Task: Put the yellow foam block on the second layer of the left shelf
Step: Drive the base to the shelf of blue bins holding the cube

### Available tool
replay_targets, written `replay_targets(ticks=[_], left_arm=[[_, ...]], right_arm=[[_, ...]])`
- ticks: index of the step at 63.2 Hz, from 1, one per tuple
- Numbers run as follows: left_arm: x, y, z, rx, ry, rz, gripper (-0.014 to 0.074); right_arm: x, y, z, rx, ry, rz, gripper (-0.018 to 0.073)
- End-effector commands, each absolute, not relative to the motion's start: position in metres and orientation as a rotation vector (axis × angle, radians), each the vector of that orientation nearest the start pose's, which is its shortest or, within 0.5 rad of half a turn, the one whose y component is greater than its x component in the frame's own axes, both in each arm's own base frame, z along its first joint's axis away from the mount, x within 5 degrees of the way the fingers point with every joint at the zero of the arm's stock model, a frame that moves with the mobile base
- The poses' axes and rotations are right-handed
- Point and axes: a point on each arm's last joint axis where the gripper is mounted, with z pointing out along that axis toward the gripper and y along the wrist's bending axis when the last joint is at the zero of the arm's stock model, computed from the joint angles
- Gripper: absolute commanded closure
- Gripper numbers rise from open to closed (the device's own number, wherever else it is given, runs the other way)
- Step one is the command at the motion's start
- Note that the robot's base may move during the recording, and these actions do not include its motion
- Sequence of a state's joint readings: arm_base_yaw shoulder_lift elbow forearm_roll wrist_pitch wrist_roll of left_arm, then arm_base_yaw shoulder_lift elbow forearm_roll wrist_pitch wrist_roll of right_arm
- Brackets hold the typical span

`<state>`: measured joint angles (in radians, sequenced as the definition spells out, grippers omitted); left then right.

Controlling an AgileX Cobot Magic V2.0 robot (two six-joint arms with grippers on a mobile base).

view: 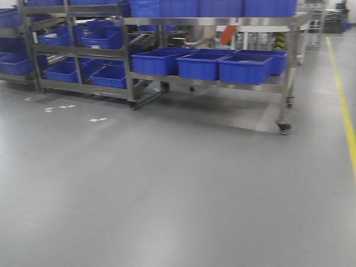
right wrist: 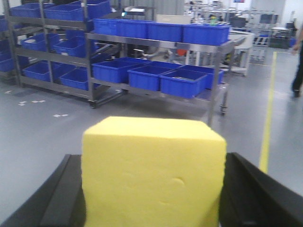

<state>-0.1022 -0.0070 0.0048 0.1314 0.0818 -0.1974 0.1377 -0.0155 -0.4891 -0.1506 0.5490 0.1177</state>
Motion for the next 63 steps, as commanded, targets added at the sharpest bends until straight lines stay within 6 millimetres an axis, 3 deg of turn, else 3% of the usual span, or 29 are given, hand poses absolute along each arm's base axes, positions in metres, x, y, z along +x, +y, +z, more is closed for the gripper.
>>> replay_targets(ticks=[1, 63], left_arm=[[0.0572, -0.0062, 0.2033, 0.024, 1.510, -0.149, 0.0460], [0.0572, -0.0062, 0.2033, 0.024, 1.510, -0.149, 0.0460]], right_arm=[[0.0002, -0.0066, 0.3356, -0.065, 1.411, 0.028, 0.0255], [0.0002, -0.0066, 0.3356, -0.065, 1.411, 0.028, 0.0255]])
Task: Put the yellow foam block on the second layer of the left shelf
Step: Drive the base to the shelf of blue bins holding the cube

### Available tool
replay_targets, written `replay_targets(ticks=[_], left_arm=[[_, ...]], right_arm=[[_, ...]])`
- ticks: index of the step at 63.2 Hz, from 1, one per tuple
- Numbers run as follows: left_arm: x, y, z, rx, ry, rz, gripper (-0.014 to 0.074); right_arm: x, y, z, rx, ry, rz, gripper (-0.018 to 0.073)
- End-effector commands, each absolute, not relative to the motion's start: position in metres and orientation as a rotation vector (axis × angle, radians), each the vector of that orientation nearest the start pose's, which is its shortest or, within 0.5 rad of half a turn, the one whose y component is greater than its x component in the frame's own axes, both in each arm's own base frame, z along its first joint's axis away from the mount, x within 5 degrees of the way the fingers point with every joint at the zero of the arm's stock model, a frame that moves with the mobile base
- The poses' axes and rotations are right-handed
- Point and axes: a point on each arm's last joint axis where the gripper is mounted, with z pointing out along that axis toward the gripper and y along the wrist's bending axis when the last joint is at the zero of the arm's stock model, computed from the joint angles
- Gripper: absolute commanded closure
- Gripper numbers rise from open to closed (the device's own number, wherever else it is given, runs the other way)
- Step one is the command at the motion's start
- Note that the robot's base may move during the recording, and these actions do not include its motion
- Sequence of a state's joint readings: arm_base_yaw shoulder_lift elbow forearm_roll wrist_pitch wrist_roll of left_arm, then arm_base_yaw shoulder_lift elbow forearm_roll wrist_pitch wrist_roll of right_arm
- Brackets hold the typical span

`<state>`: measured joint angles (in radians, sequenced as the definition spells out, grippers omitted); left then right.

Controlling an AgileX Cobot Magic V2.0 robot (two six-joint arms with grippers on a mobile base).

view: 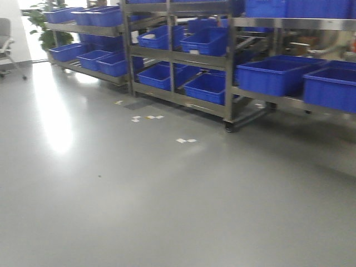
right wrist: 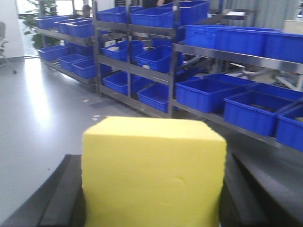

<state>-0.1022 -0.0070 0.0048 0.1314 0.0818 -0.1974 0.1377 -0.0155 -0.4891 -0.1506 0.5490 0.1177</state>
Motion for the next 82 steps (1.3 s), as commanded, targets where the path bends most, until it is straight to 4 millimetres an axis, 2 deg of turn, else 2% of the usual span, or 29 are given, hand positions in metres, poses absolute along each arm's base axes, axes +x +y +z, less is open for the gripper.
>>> replay_targets(ticks=[1, 82], left_arm=[[0.0572, -0.0062, 0.2033, 0.024, 1.510, -0.149, 0.0460], [0.0572, -0.0062, 0.2033, 0.024, 1.510, -0.149, 0.0460]], right_arm=[[0.0002, -0.0066, 0.3356, -0.065, 1.411, 0.028, 0.0255], [0.0002, -0.0066, 0.3356, -0.065, 1.411, 0.028, 0.0255]])
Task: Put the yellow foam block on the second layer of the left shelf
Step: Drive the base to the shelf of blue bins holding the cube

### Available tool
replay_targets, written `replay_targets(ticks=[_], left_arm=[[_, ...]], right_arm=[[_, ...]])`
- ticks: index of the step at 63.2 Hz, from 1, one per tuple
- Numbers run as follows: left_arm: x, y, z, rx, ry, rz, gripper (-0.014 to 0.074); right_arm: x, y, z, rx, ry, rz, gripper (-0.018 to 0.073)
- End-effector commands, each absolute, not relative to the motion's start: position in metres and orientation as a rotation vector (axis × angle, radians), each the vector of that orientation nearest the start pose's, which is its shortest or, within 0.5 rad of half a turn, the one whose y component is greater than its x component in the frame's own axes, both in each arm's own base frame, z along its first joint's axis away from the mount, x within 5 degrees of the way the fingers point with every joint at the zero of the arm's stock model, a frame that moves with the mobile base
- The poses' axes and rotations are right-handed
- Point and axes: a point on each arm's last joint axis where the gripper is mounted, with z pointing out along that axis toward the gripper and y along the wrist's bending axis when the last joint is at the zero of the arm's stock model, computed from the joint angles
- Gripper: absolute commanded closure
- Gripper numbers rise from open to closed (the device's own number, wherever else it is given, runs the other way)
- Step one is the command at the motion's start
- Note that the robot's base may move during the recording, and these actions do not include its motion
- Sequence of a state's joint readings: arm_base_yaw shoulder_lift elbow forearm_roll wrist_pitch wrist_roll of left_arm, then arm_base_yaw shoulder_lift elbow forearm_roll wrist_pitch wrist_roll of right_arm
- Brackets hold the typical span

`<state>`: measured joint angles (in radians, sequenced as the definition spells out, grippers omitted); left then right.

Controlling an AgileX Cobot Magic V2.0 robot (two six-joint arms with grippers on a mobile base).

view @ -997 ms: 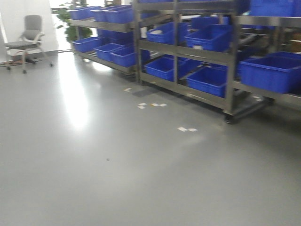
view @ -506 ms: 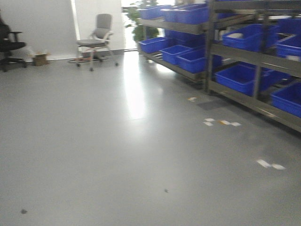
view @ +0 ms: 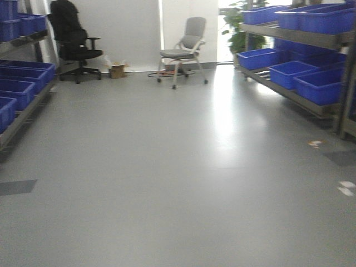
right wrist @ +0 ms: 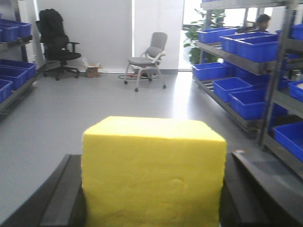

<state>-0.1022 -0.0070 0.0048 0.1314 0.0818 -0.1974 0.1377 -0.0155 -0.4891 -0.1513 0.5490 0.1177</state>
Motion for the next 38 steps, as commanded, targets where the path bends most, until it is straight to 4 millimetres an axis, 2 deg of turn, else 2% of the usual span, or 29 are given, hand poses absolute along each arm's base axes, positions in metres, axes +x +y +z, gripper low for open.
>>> replay_targets(ticks=[1, 38], left_arm=[[0.0572, -0.0062, 0.2033, 0.024, 1.510, -0.149, 0.0460], [0.0572, -0.0062, 0.2033, 0.024, 1.510, -0.149, 0.0460]], right_arm=[[0.0002, -0.0066, 0.3356, -0.065, 1.411, 0.028, 0.0255], [0.0002, -0.0066, 0.3356, -0.065, 1.411, 0.028, 0.0255]])
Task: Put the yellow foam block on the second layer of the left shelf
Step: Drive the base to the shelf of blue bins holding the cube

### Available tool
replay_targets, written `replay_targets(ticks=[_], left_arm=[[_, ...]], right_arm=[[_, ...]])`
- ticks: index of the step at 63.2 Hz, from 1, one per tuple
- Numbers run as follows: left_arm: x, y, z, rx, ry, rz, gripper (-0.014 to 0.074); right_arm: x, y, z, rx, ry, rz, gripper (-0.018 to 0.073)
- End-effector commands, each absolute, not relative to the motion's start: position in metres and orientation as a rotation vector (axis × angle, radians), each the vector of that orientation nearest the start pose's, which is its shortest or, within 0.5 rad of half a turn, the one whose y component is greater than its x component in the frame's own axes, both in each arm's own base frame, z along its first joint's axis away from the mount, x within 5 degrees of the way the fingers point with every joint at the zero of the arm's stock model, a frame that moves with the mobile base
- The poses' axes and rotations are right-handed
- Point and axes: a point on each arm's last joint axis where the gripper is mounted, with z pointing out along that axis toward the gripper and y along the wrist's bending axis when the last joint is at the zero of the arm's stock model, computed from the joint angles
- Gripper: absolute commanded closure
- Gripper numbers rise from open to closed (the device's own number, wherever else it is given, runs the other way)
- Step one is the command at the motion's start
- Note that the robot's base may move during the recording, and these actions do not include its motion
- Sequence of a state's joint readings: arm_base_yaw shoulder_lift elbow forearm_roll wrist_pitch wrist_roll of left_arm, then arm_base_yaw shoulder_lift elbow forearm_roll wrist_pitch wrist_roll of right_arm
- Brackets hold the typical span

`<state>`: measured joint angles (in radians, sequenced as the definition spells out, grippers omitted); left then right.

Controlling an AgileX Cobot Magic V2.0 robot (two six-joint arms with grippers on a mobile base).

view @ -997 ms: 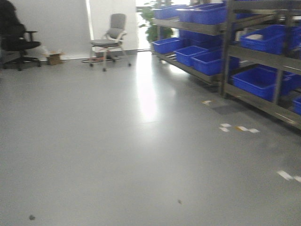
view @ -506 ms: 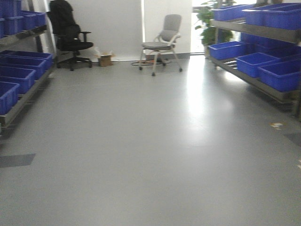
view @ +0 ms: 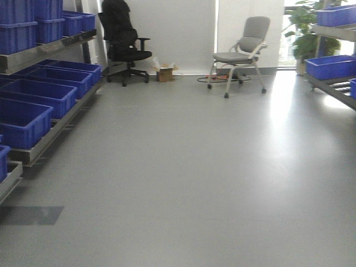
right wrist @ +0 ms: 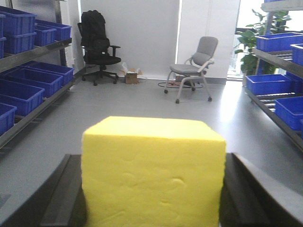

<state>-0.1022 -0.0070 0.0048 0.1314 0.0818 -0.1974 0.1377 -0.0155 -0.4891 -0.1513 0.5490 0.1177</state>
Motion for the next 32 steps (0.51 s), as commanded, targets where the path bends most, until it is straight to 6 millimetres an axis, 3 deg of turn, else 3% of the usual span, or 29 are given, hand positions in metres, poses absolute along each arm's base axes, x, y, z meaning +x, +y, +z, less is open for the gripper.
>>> replay_targets(ticks=[1, 32], left_arm=[[0.0572, -0.0062, 0.2033, 0.024, 1.510, -0.149, 0.0460], [0.0572, -0.0062, 0.2033, 0.024, 1.510, -0.149, 0.0460]], right_arm=[[0.0002, -0.0066, 0.3356, -0.065, 1.411, 0.028, 0.0255], [0.0002, -0.0066, 0.3356, -0.065, 1.411, 0.028, 0.0255]])
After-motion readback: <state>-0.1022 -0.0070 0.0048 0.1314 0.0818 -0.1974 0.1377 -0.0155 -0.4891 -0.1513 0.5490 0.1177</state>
